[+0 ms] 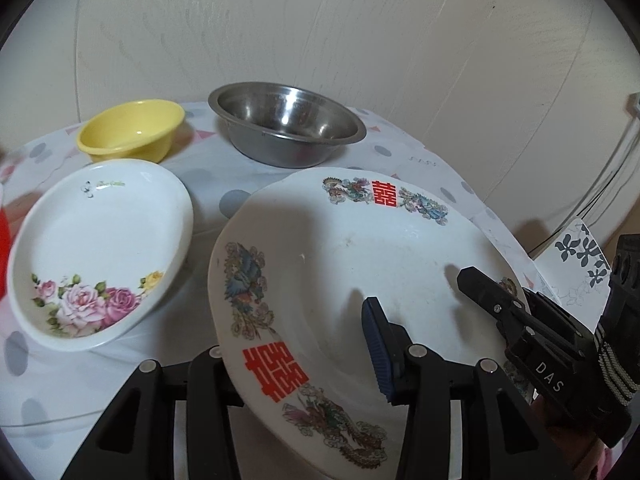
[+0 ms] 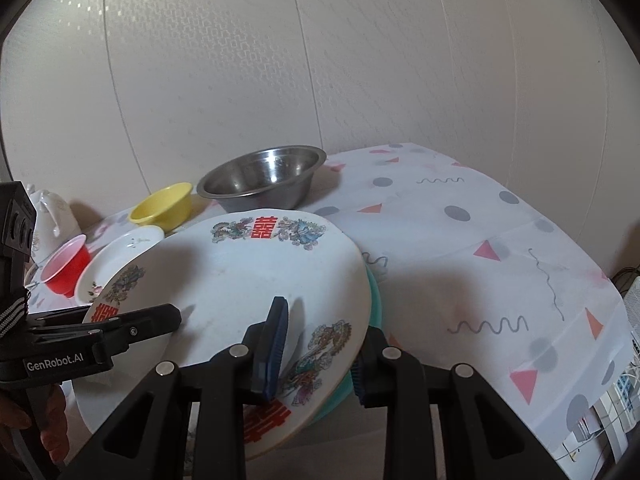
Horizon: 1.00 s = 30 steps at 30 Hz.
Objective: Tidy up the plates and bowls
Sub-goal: 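Lower the large white plate onto the turquoise plate with both grippers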
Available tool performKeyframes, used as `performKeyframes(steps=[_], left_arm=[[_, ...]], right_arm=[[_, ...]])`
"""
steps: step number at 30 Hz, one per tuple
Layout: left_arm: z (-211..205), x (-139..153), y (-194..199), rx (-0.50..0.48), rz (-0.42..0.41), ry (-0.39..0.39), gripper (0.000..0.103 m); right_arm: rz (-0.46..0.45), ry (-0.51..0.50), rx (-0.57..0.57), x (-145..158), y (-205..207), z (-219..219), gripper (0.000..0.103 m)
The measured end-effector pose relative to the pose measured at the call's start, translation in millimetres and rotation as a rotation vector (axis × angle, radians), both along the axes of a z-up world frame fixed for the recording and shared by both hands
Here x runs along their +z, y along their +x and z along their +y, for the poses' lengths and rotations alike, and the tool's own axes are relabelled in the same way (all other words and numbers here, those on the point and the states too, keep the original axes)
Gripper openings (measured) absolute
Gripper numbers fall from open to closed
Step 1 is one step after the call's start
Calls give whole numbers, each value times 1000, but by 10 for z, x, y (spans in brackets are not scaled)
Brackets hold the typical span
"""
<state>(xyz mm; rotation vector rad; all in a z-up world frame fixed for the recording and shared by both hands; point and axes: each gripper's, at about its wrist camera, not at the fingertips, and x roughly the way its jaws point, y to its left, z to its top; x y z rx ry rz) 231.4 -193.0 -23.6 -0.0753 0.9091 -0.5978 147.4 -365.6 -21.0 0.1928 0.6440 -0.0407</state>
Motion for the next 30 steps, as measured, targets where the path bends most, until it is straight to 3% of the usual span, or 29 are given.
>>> performKeyframes(steps=[10, 18, 30], left_arm=[[-91, -64, 59, -2, -9, 45, 47], [-98, -76, 79, -10, -24, 41, 51], [54, -42, -73, -35, -32, 13, 51]], right_arm=[[30, 21, -23, -144, 160, -80, 28], [29, -35, -42, -194, 205, -40, 31], [58, -22, -40, -187, 232, -77, 32]])
